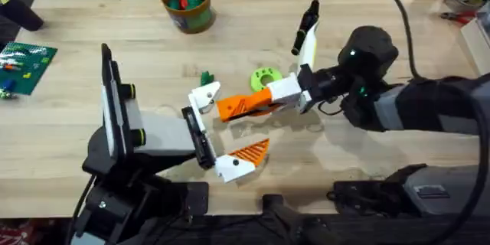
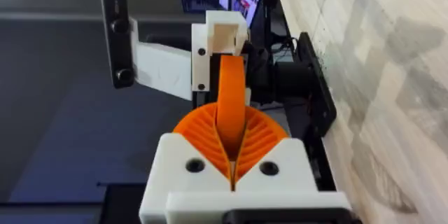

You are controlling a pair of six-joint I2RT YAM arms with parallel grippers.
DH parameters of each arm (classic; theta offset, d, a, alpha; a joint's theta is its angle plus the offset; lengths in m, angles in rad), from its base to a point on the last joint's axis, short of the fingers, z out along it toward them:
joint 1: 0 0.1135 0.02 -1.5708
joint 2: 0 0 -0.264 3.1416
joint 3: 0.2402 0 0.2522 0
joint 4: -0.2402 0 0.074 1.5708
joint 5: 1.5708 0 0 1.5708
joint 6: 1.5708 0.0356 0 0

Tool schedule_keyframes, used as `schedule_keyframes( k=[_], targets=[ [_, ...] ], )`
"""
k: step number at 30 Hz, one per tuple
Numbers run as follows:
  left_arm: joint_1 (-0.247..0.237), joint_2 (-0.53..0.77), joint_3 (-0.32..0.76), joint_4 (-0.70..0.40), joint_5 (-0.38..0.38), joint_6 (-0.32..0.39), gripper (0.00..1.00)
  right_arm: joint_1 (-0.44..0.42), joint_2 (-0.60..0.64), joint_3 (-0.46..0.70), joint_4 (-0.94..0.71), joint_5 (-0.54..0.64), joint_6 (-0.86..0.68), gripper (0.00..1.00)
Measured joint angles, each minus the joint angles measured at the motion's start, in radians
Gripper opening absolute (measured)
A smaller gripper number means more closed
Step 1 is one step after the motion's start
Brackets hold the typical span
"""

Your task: Pick up the gripper from the table and insert it into the empty holder that is missing its gripper. Then pick up a screw, insert it into the mounting hole, and use the screwdriver to tighten it. Finally, clean up the table by picking up the vegetable and placing it into the bucket.

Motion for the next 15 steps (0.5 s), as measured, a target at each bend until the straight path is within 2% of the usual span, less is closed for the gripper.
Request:
schedule_keyframes(
  k=[15],
  targets=[
    [0.000, 0.000, 0.000, 0.000, 0.000, 0.000, 0.986, 0.011, 0.007, 0.000, 0.082, 0.001, 0.016, 0.019]
  ],
)
